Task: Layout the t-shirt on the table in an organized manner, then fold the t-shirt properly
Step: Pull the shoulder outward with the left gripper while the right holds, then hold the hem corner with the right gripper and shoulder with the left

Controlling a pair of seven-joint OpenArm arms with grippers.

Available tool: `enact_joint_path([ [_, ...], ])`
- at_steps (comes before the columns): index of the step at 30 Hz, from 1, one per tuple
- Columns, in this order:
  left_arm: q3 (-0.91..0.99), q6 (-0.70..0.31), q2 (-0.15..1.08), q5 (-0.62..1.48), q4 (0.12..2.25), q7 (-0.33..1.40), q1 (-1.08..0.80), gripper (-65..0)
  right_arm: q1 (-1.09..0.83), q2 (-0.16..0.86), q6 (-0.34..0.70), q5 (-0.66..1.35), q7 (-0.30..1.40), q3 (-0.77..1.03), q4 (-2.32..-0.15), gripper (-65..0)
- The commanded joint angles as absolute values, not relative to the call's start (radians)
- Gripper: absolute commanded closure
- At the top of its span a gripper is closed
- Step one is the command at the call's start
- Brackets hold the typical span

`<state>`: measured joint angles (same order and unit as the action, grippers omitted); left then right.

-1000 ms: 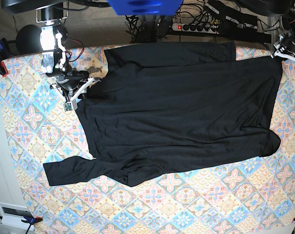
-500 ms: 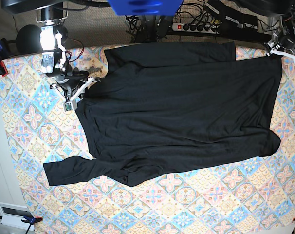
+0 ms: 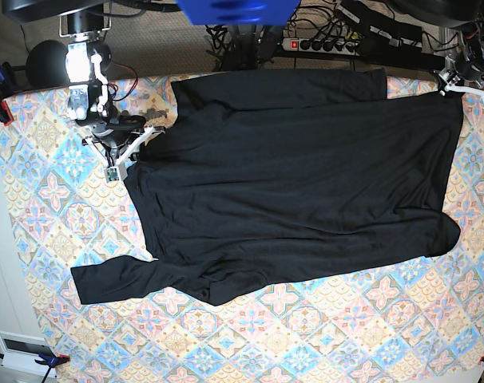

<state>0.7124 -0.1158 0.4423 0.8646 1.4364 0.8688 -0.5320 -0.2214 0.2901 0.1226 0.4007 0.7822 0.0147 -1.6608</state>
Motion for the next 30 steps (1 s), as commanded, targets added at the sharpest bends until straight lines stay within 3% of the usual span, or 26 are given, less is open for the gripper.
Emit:
enact_joint_path([
  [1, 0.711, -0.122, 0.453, 0.883, 1.455, 0.849, -0.527, -22.7, -0.225, 0.295, 0.128, 0.409, 0.809, 0.013, -1.667, -2.6],
  [30, 0.720, -0.122, 0.489, 0.987, 1.512, 0.851, -0.564, -22.7, -0.225, 0.294, 0.128, 0.410, 0.812, 0.015, -1.661, -2.6],
])
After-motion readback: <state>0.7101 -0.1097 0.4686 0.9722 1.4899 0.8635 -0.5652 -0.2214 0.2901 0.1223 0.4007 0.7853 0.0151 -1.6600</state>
